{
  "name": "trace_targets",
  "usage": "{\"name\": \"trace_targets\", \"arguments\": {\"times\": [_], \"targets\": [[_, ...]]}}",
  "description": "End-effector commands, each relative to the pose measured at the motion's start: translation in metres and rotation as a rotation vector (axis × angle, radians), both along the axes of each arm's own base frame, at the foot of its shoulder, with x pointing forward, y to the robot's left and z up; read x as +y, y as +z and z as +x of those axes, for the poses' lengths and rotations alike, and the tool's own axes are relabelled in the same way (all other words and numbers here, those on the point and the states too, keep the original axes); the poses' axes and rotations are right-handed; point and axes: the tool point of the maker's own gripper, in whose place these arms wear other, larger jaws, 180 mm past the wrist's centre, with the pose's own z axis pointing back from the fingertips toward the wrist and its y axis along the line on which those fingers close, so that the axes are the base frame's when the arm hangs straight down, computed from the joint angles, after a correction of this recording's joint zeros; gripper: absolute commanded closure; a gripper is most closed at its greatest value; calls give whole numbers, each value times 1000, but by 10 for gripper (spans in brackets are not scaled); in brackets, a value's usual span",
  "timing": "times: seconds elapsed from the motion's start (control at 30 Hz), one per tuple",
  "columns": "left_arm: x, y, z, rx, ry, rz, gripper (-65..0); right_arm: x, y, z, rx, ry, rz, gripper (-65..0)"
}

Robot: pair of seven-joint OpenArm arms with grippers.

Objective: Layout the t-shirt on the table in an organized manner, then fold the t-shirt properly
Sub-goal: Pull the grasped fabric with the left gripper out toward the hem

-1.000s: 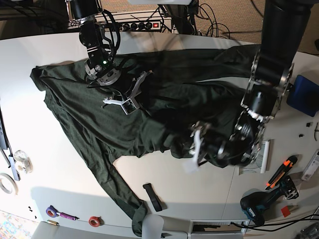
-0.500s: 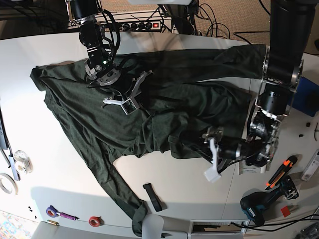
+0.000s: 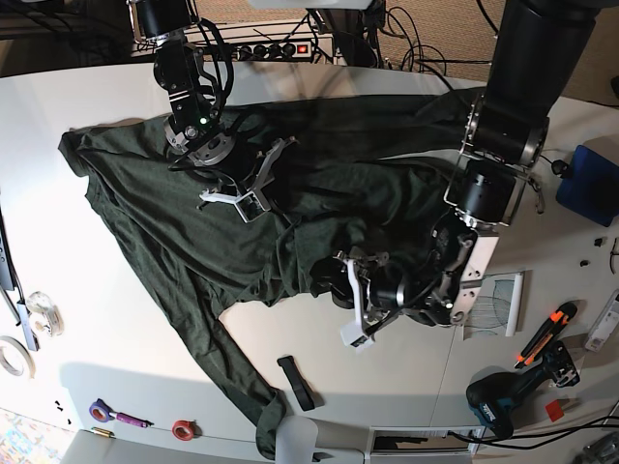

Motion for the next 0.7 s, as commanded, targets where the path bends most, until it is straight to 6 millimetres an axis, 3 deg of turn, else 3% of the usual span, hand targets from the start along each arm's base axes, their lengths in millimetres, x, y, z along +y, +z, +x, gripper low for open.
{"name": "trace_targets", "arguments": {"times": [0.0,0.23,0.3,0.4,0.47,0.57,0.67], "targets": [[-6,25,17,-68,6,-32,-309,-9,-12,-7,49,4,-64,0],[7,18,19,-66,22,18,-306,-9,-12,-7,49,4,-64,0],[10,17,19,-63,20,28,-249,-9,-12,-7,49,4,-64,0],[15,16,20,-61,26,33,-102,-9,-12,-7,49,4,-64,0],[16,16,19,-59,27,30,-40,-9,-12,-7,49,4,-64,0],[14,17,16,-67,-2,23,0,-9,-12,-7,49,4,-64,0],[11,19,13,-62,-25,10,0,-9,-12,-7,49,4,-64,0]]}}
